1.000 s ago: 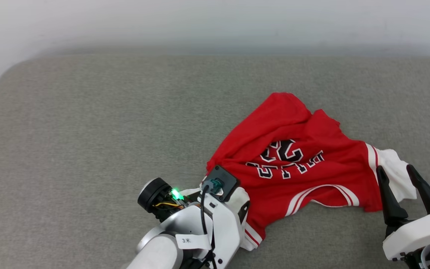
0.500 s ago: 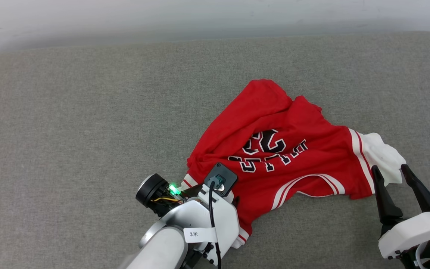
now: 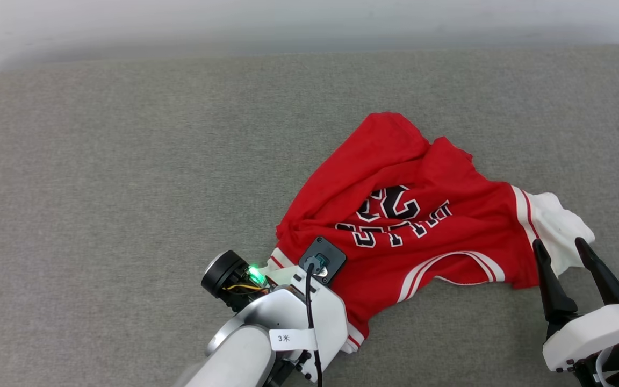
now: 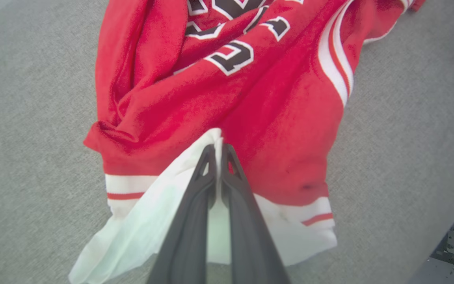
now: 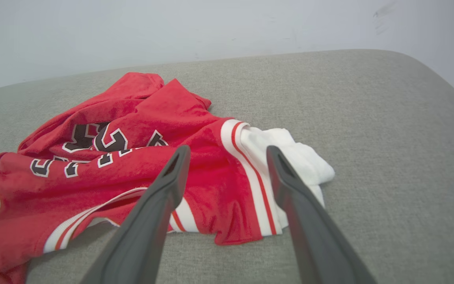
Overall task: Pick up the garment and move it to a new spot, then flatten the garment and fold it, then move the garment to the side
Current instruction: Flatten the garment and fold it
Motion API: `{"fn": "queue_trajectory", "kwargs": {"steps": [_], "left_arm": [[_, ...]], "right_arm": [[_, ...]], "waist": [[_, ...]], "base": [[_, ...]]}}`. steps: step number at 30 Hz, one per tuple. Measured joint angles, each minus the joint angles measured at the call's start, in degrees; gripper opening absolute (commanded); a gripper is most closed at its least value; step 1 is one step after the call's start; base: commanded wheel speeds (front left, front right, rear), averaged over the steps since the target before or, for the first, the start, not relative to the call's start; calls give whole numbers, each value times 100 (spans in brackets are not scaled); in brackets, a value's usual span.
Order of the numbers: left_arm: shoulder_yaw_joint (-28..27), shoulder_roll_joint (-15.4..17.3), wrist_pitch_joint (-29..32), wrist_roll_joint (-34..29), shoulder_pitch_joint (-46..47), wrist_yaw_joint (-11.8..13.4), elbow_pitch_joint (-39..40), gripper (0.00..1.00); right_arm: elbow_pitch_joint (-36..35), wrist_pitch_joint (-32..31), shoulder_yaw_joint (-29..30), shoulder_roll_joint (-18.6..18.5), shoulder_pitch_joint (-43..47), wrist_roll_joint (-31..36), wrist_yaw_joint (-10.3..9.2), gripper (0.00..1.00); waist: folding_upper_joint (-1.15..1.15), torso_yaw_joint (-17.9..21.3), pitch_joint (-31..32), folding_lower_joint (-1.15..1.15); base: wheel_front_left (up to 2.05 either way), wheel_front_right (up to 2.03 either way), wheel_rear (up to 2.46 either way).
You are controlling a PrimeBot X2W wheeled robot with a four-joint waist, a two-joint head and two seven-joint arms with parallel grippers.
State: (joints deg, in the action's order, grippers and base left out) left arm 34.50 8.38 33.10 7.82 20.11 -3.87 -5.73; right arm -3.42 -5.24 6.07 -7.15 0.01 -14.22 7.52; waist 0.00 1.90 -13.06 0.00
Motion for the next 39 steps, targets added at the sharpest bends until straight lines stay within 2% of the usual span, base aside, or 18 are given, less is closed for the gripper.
{"fn": "queue_trajectory", "kwargs": {"steps": [6,12,21,26,37,38,39], "left_arm": [[-16,-44,-201,102,4,27,133,0],[-293,-21,-467,270,-42,208,427,0],[-1162,397,-1073,549,-387,634,649,0],[-1577,557,-1428,817,-683,743,223,0],[-1892,577,-2374,1170,-840,597,-1378,0],[-1897,575,-2413,1180,-834,592,-1523,18],[-1901,564,-2430,1192,-829,599,-1635,98]], "right_arm": [[86,-11,34,-19,13,-10,0,100],[127,-57,142,-42,136,-26,0,100],[96,-145,172,-5,227,-19,0,100],[92,-188,136,12,240,20,0,100],[183,-236,60,-12,255,18,0,100],[199,-235,58,-15,255,14,0,100],[211,-235,62,-18,256,9,0,100]], "waist": [[0,-215,149,0],[0,-546,363,0],[0,-1084,579,-1],[0,-1215,628,-1],[0,-1186,620,0],[0,-1179,627,0],[0,-1174,634,-1]], "base": [[0,0,0],[0,0,0],[0,0,0],[0,0,0],[0,0,0],[0,0,0],[0,0,0]]}}
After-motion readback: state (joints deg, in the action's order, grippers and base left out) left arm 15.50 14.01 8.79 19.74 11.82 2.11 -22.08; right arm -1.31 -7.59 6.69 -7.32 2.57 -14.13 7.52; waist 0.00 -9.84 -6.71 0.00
